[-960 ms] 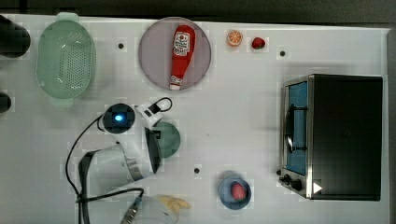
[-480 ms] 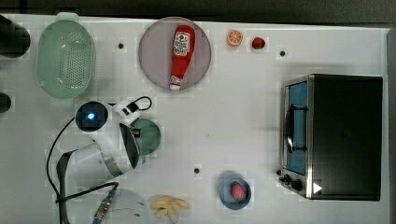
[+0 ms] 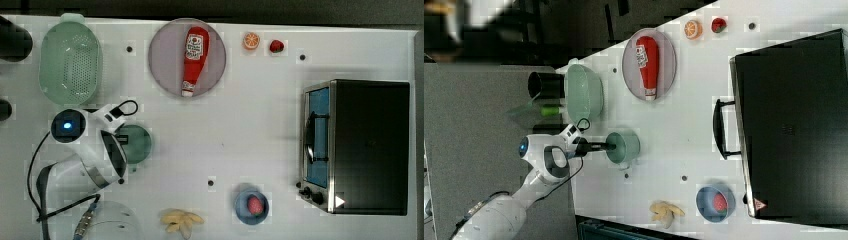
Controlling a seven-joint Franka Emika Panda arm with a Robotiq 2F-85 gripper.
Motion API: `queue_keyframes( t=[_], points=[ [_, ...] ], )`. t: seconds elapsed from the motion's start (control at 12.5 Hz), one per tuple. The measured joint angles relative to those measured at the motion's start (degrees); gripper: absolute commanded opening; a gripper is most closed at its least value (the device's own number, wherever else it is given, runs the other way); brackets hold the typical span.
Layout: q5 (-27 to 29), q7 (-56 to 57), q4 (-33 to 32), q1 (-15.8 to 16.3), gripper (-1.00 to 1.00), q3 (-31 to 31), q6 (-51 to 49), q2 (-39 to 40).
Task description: Drag mug right to left.
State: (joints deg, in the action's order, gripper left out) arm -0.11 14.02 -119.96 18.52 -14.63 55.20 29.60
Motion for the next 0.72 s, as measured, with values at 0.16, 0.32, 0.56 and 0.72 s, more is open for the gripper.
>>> queue_keyframes(
  t=[0.16,0.32,0.56,0.72],
  points=[
    [0.54,-1.72,0.56,1.89,-0.65,0.52,0.03,0.31],
    [-0.01,-3.39,1.23,3.30,-0.65,0.49,0.06,1.09],
    [0.60,-6.81,4.36,5.19,-0.59,0.24,-0.31,3.11],
    [0.55,-8.44,5.54,6.27,-0.18,0.22,-0.31,3.97]
  ],
)
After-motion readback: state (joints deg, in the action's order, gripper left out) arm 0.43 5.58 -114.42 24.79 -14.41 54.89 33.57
